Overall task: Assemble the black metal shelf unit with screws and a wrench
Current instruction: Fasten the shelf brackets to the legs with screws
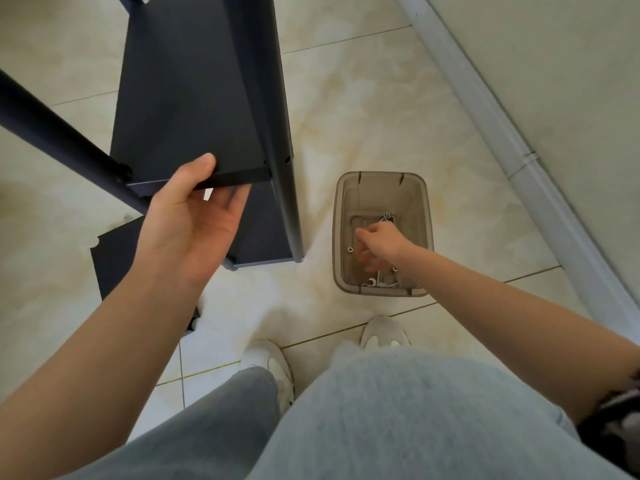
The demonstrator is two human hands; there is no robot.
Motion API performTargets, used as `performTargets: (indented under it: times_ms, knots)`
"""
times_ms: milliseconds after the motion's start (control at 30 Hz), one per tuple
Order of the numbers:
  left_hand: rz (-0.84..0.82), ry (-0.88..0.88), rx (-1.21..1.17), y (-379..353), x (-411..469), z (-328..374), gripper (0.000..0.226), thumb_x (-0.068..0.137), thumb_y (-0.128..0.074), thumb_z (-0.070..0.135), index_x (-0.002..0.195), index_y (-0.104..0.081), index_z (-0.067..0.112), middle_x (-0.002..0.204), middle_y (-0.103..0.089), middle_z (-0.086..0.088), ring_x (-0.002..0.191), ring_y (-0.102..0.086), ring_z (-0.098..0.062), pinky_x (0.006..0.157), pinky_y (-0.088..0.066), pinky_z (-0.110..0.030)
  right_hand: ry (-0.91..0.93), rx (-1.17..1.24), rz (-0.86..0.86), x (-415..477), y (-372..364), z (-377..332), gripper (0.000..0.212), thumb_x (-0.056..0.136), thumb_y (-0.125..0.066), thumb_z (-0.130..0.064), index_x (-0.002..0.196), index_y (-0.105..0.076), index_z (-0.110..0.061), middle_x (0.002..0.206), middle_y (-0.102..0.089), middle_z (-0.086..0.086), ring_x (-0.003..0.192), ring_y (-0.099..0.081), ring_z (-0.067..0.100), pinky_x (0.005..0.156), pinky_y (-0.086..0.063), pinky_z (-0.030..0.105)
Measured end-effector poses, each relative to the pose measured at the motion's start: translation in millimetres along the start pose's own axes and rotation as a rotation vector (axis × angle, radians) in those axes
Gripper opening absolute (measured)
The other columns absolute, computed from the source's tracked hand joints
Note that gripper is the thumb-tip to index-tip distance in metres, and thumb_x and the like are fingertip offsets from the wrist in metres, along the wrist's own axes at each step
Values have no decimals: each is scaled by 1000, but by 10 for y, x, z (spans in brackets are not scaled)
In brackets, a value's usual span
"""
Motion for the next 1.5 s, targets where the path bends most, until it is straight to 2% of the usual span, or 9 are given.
performTargets:
  times_ms: [67, 200, 333, 567, 667, 800, 1067, 1267, 1500]
  knots:
    - [2, 2, 4, 9, -4, 4, 15, 91, -64, -2, 78, -68, 5, 104, -74, -11, 112, -70, -28, 96, -56, -42, -5, -98, 52, 91, 83, 37, 26, 103, -48, -16, 120, -59, 0, 111, -65, 20, 91, -68, 30, 75, -61, 40]
    - [-4, 12, 11, 0, -12, -12, 19, 91, -65, -2, 75, -73, 5, 108, -74, -12, 114, -69, -28, 95, -57, -41, 3, -335, 142, 237, 186, 106, 23, 98, -48, -2, 116, -62, 4, 114, -62, 24, 100, -64, 38, 85, -58, 45]
    - [4, 9, 13, 2, -18, -10, 14, 90, -65, -2, 79, -71, 5, 110, -73, -12, 115, -69, -29, 94, -57, -41, -6, -495, 166, 265, 167, 118, 27, 98, -42, -1, 115, -63, 4, 119, -62, 19, 108, -59, 31, 86, -48, 32]
    - [-4, 12, 25, -6, -18, -10, 22, 91, -64, -1, 73, -75, 5, 107, -74, -11, 114, -69, -28, 95, -57, -41, 74, -729, 202, 416, 159, 131, 35, 96, -47, 0, 131, -47, 4, 133, -45, 25, 115, -53, 36, 93, -43, 35]
    - [-2, 6, 22, -1, -14, -7, 22, 92, -64, -2, 73, -74, 5, 104, -75, -11, 113, -70, -28, 96, -56, -41, 137, -805, 239, 431, 182, 55, 39, 95, -46, 3, 134, -41, 3, 140, -36, 25, 110, -54, 36, 88, -43, 35]
    - [4, 10, 13, 4, -13, -10, 19, 91, -64, -1, 76, -72, 6, 104, -74, -10, 112, -70, -27, 95, -57, -40, 137, -928, 233, 457, 206, 47, 36, 93, -49, 7, 129, -49, 7, 140, -33, 24, 100, -58, 38, 78, -42, 34]
    - [7, 7, 13, -11, -25, -3, 20, 90, -65, -2, 73, -74, 6, 102, -75, -9, 110, -71, -27, 93, -57, -39, 186, -983, 194, 494, 134, 77, 25, 93, -48, 7, 114, -61, 1, 112, -61, 22, 102, -61, 38, 84, -51, 40]
    - [31, 4, 19, 2, -29, -1, 9, 90, -64, -1, 84, -68, 6, 106, -74, -10, 113, -69, -27, 94, -57, -40, 193, -1055, 164, 507, 111, 88, 25, 93, -52, 6, 115, -61, -2, 113, -62, 19, 102, -62, 36, 83, -53, 40]
    - [28, 5, 23, -10, -39, -1, 12, 91, -63, -1, 82, -69, 6, 105, -74, -10, 113, -70, -27, 92, -58, -39, 215, -1105, 143, 502, 73, 102, 28, 95, -49, 3, 121, -58, -3, 120, -60, 19, 108, -60, 36, 86, -53, 42]
Point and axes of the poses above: each hand's wrist, its own x-axis towards the middle knuckle, its own y-axis out of the back of the hand, z = x × y, the point moved 9 cm from there along x, towards the middle knuckle
